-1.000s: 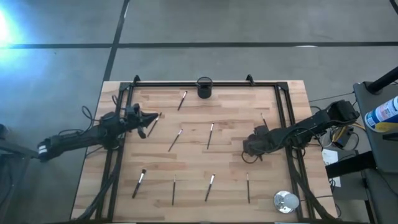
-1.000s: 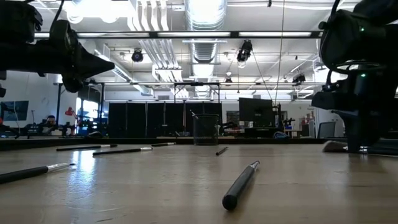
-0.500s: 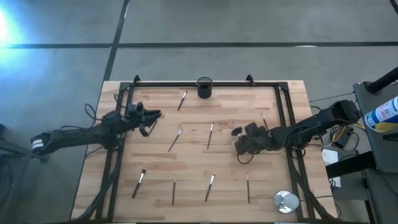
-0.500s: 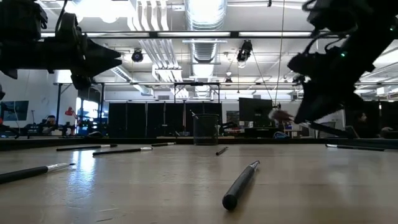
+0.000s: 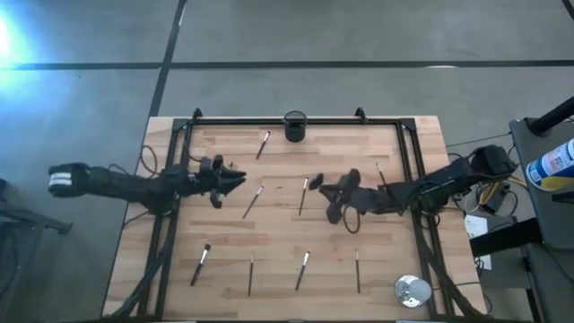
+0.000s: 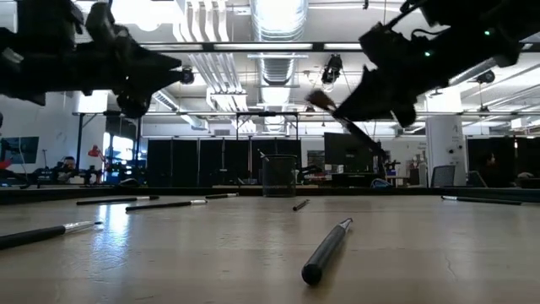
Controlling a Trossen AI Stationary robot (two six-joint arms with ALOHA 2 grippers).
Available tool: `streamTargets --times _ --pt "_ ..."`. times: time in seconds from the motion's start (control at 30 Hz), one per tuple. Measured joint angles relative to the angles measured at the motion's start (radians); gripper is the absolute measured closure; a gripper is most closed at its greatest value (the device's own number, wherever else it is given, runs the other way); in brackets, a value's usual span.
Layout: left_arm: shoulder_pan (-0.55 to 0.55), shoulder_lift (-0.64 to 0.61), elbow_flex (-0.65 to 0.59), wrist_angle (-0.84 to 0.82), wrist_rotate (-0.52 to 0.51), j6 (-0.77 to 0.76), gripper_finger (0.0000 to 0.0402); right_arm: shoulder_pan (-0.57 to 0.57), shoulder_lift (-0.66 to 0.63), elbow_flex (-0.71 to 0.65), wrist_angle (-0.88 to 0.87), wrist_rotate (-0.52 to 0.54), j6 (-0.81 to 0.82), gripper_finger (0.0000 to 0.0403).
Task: Put items in baskets/containers
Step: Put the black highlighter brush into the black pen holder
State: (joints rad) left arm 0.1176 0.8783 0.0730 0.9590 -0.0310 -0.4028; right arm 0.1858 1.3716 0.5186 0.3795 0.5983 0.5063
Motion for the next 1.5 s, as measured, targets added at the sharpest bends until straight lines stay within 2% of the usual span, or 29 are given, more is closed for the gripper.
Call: streamTargets --times 0.17,0.33,0.6,0.83,1.07,1.27,1.5 --pt "-0.059 0.197 0.124 0.007 -0.037 -0.008 0.0299 -0.02 0.08 0.049 0.129 0.001 -0.152 0.0349" --pt "-0.077 0.363 0.279 0.016 -0.039 0.001 0.0293 -0.026 0.156 0.132 0.152 0.019 -0.234 0.0349" --pt "-0.08 0.513 0.447 -0.045 -0.014 -0.015 0.029 -0.026 0.23 0.233 0.149 0.112 -0.347 0.0349" --pt "-0.079 0.53 0.5 -0.153 -0.103 -0.008 0.029 -0.025 0.227 0.247 0.148 0.112 -0.405 0.0352" --pt "-0.079 0.452 0.498 -0.229 -0.128 0.068 0.029 -0.025 0.227 0.247 0.151 0.111 -0.448 0.0355" --pt "-0.079 0.381 0.537 -0.407 -0.128 0.128 0.029 -0.025 0.227 0.246 0.151 0.096 -0.484 0.0366" --pt "-0.079 0.409 0.644 -0.615 -0.117 0.218 0.029 -0.024 0.227 0.246 0.171 0.047 -0.515 0.0368"
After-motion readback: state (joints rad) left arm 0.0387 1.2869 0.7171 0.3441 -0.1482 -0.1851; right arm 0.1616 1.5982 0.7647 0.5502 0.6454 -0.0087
